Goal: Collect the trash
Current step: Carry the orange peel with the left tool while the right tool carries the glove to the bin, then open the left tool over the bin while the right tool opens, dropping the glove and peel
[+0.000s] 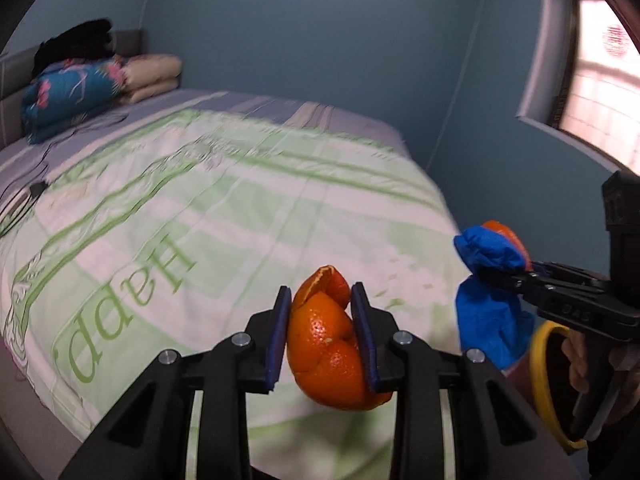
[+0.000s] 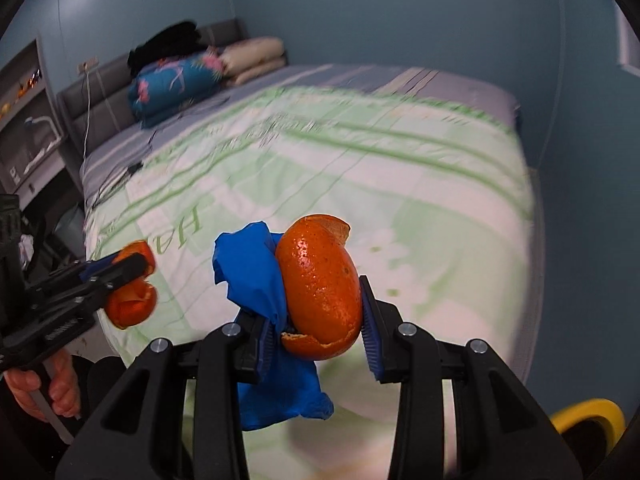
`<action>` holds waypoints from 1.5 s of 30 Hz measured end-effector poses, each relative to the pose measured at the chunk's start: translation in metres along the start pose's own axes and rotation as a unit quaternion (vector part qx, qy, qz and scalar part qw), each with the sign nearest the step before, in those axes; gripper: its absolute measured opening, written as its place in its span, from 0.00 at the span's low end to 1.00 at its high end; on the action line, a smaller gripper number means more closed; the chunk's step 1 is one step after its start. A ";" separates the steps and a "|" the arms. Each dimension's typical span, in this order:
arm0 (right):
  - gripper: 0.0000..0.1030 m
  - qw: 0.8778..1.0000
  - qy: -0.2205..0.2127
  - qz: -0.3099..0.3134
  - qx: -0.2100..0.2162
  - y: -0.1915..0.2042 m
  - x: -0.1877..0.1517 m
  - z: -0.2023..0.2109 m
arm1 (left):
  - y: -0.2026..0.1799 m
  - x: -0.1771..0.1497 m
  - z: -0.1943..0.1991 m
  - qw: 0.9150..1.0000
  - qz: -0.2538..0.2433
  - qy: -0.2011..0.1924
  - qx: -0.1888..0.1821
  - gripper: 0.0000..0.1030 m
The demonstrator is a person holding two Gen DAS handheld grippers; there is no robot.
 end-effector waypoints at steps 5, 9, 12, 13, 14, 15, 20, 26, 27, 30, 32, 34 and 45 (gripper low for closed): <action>0.34 0.998 -0.045 -0.021 -0.031 -0.032 -0.006 0.063 | -0.056 0.012 0.042 0.997 -0.041 -0.040 -0.049 0.28; 0.34 0.995 -0.081 -0.034 -0.055 -0.051 -0.014 0.109 | -0.098 0.016 0.075 0.992 -0.073 -0.071 -0.079 0.28; 0.34 0.991 -0.103 -0.038 -0.078 -0.063 -0.022 0.139 | -0.123 0.016 0.093 0.987 -0.094 -0.085 -0.096 0.28; 0.34 0.990 -0.110 -0.040 -0.084 -0.067 -0.026 0.149 | -0.135 0.016 0.100 0.985 -0.104 -0.092 -0.101 0.28; 0.34 0.988 -0.114 -0.043 -0.092 -0.071 -0.030 0.158 | -0.142 0.015 0.105 0.984 -0.110 -0.096 -0.104 0.28; 0.34 0.987 -0.118 -0.047 -0.098 -0.074 -0.033 0.164 | -0.151 0.014 0.110 0.982 -0.119 -0.098 -0.109 0.28; 0.34 0.980 -0.132 -0.066 -0.136 -0.098 -0.054 0.196 | -0.189 0.010 0.122 0.975 -0.152 -0.108 -0.121 0.28; 0.35 0.970 -0.131 -0.095 -0.184 -0.128 -0.079 0.216 | -0.233 0.000 0.116 0.968 -0.184 -0.092 -0.147 0.28; 0.35 0.968 -0.129 -0.102 -0.192 -0.133 -0.084 0.218 | -0.241 -0.002 0.111 0.966 -0.188 -0.086 -0.154 0.28; 0.35 0.964 -0.106 -0.124 -0.211 -0.152 -0.094 0.212 | -0.261 -0.011 0.092 0.963 -0.198 -0.064 -0.170 0.28; 0.35 0.963 -0.089 -0.138 -0.215 -0.161 -0.101 0.205 | -0.273 -0.016 0.075 0.962 -0.200 -0.042 -0.183 0.28; 0.35 0.962 -0.071 -0.152 -0.218 -0.173 -0.110 0.198 | -0.284 -0.023 0.057 0.959 -0.202 -0.019 -0.198 0.28; 0.45 0.956 0.003 -0.188 -0.223 -0.199 -0.147 0.170 | -0.316 -0.066 -0.030 0.947 -0.176 0.114 -0.244 0.29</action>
Point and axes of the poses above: each gripper's, at about its wrist camera, not at the fingertips, and z roughly against the way its jaws point, y to its left, x to its top, the point moved 2 cm from there along -z, roughly the way its jaws point, and after that the axes turned 1 degree about z, right-handed, at the moved point
